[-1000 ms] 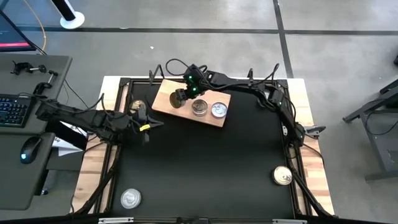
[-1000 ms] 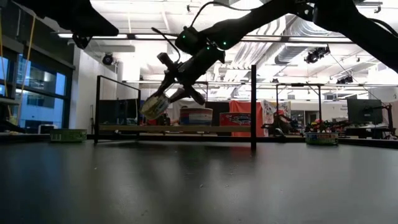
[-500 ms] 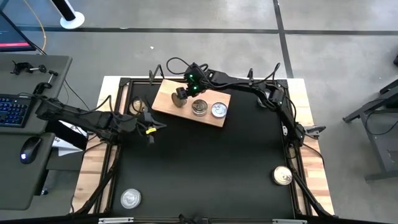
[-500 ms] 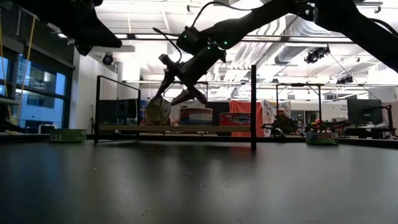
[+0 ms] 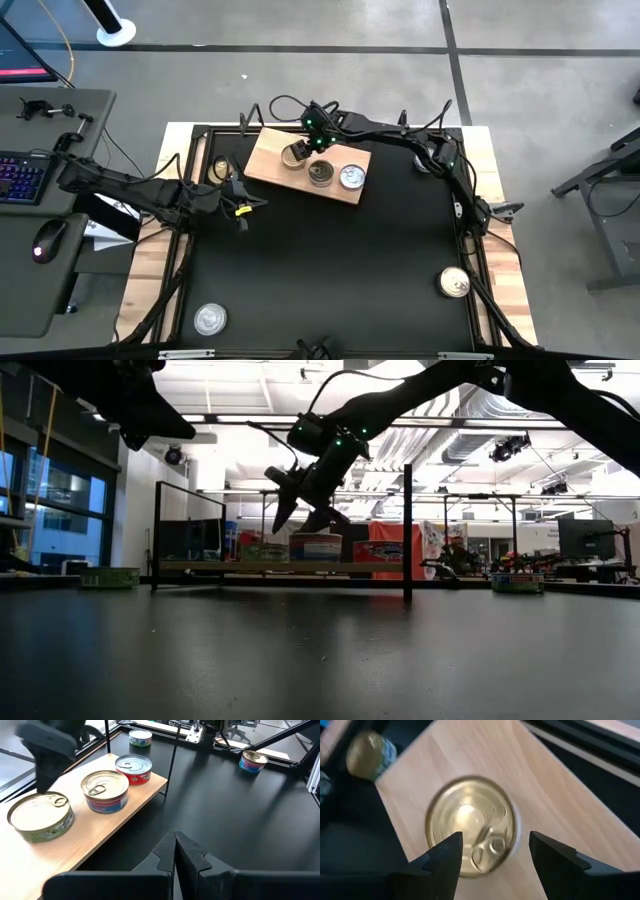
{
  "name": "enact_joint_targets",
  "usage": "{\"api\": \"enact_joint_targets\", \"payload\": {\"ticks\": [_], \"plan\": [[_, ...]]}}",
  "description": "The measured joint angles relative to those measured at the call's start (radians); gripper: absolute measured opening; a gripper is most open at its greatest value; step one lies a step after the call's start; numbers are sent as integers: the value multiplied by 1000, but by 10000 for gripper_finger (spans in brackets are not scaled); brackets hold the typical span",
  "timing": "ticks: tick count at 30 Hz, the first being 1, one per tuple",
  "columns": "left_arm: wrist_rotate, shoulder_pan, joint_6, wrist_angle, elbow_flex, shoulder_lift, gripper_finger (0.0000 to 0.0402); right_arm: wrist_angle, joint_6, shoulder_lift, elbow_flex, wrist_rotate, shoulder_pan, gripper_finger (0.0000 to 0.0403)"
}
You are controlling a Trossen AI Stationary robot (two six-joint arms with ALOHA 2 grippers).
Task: Stack canned seafood by type on shelf
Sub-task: Stack the top left green tuna can on top of the other green tuna can on the shelf
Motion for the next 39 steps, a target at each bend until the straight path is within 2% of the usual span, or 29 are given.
{"api": "enact_joint_targets", "payload": {"ticks": [6, 9, 13, 15, 16, 19, 21, 26, 32, 36, 39], "plan": [[-33, 1, 7, -7, 5, 0, 0, 8, -82, -3, 19, -37, 4, 220], [-91, 33, -71, -89, 79, 2, 0, -23, -151, -6, 103, -38, 4, 220], [-136, 113, -260, -457, 270, 35, 0, -150, -281, -10, 280, 12, 2, 198], [-136, 146, -374, -650, 342, 70, 0, -274, -377, -10, 383, 59, 2, 162], [-137, 157, -445, -734, 356, 87, 0, -314, -429, -22, 393, 89, 4, 136], [-140, 159, -717, -910, 311, 135, 0, -378, -503, -143, 274, 145, 10, 42], [-155, 137, -896, -936, 237, 166, 0, -425, -526, -221, 201, 158, 11, 14], [-261, 101, -1252, -936, 90, 228, 0, -402, -498, -428, -2, 178, 13, 6], [-390, 156, -1323, -890, 58, 338, 0, -249, -369, -634, -174, 178, 16, 2], [-469, 209, -1404, -844, 32, 429, 0, -209, -316, -709, -234, 175, 18, 1], [-478, 242, -1509, -811, -5, 499, 0, -214, -304, -735, -252, 176, 18, 1]]}}
